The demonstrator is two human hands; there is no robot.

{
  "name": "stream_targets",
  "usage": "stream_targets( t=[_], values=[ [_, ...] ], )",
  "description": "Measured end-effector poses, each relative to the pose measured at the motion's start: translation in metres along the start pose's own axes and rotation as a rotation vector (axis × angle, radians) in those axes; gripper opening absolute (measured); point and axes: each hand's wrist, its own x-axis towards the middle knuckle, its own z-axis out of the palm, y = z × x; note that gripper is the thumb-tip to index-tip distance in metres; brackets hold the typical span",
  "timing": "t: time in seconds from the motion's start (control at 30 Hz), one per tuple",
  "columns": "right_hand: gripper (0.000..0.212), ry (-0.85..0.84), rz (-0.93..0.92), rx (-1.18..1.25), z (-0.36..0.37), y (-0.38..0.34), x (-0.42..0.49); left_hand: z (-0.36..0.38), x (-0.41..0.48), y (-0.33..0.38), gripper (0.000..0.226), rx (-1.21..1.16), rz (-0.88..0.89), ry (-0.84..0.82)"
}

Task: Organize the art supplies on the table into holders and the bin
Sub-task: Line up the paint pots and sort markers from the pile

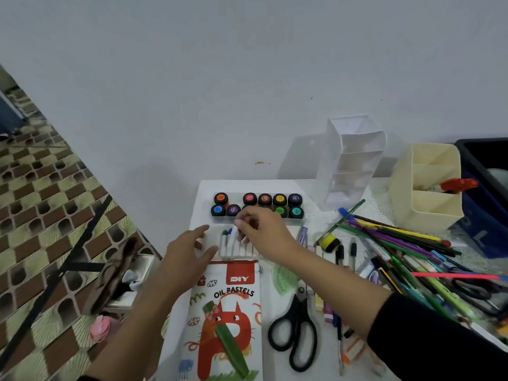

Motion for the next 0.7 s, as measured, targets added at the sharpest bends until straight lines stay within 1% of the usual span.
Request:
stream_targets(
  t=[0.17,0.33,0.43,0.53,0.6,0.7],
  values=[
    [0.016,-0.036,0.004,-0.132,0.02,-0.003,0.023,-0.003,0.006,-0.006,0.034,-0.043,0.03,0.017],
    [0.02,-0.093,-0.003,-0.217,0.031,-0.001,0.033,-0.004,0.01,-0.007,0.02,-0.101,0.082,0.01],
    [0.021,-0.064,-0.094,-0.337,0.036,0.004,0.033,-0.003,0.015,-0.008,0.015,-0.107,0.062,0.018],
    [0.016,-0.025,-0.21,-0.442,0.038,0.009,0.031,0.0,0.018,-0.008,0.02,-0.077,0.038,0.047],
    [0.013,-0.001,-0.301,-0.511,0.039,0.015,0.026,0.001,0.019,-0.007,0.021,-0.042,0.061,0.069],
    [0.016,0.018,-0.438,-0.601,0.039,0.023,0.019,0.001,0.019,-0.007,0.026,0.014,0.109,0.109]
  ],
)
